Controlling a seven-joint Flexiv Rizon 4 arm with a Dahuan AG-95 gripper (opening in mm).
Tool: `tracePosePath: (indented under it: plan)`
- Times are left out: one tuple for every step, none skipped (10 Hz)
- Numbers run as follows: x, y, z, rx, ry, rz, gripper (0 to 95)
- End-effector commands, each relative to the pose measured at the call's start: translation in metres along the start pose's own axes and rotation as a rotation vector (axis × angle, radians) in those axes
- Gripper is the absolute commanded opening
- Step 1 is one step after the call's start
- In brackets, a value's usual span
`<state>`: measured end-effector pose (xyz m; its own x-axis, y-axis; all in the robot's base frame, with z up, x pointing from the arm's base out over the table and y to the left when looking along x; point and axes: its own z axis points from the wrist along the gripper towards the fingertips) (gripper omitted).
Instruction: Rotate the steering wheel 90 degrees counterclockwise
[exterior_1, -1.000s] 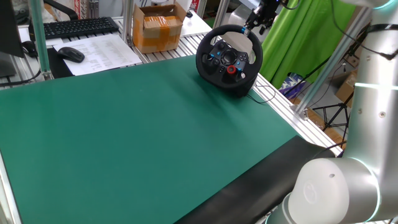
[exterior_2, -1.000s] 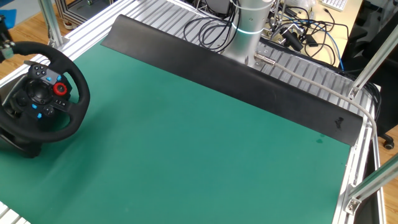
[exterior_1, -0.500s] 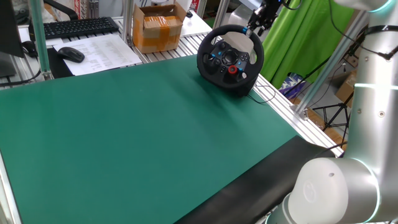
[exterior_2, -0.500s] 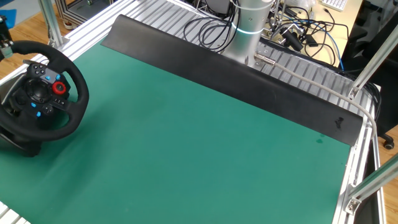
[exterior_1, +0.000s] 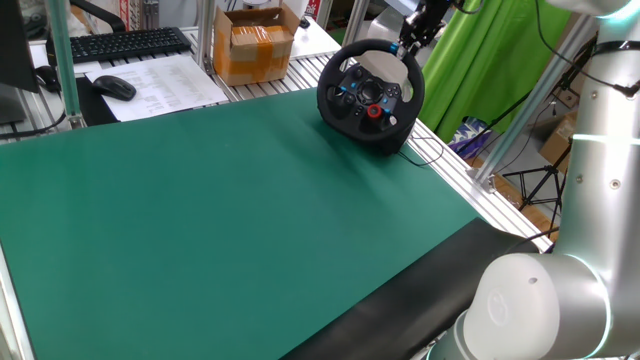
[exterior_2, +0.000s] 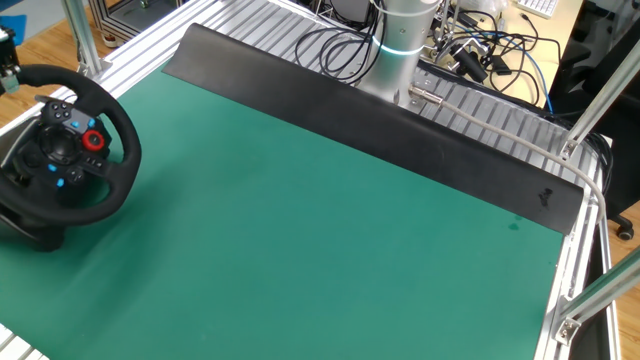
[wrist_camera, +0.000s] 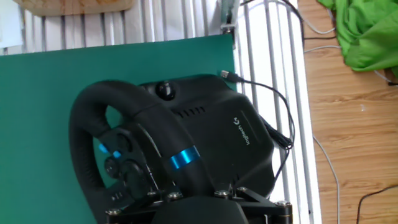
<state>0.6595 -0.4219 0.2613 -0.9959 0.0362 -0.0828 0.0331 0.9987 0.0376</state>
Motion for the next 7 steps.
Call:
tracePosePath:
  plan:
    - [-0.006,-0.001,-0.001,0.008,0.002,-0.018,0.0]
    - [-0.010,0.002,-0.003,0.003,0.006,-0.019,0.0]
    - [-0.013,0.007,-0.003,0.003,0.006,-0.017,0.0]
    - [-0.020,0.014,-0.003,0.019,0.004,-0.021,0.0]
    - [-0.024,0.012,-0.006,0.023,0.012,-0.038,0.0]
    - [-0.024,0.013,-0.006,0.007,0.011,-0.035,0.0]
    - [-0.024,0.014,-0.006,0.013,0.011,-0.035,0.0]
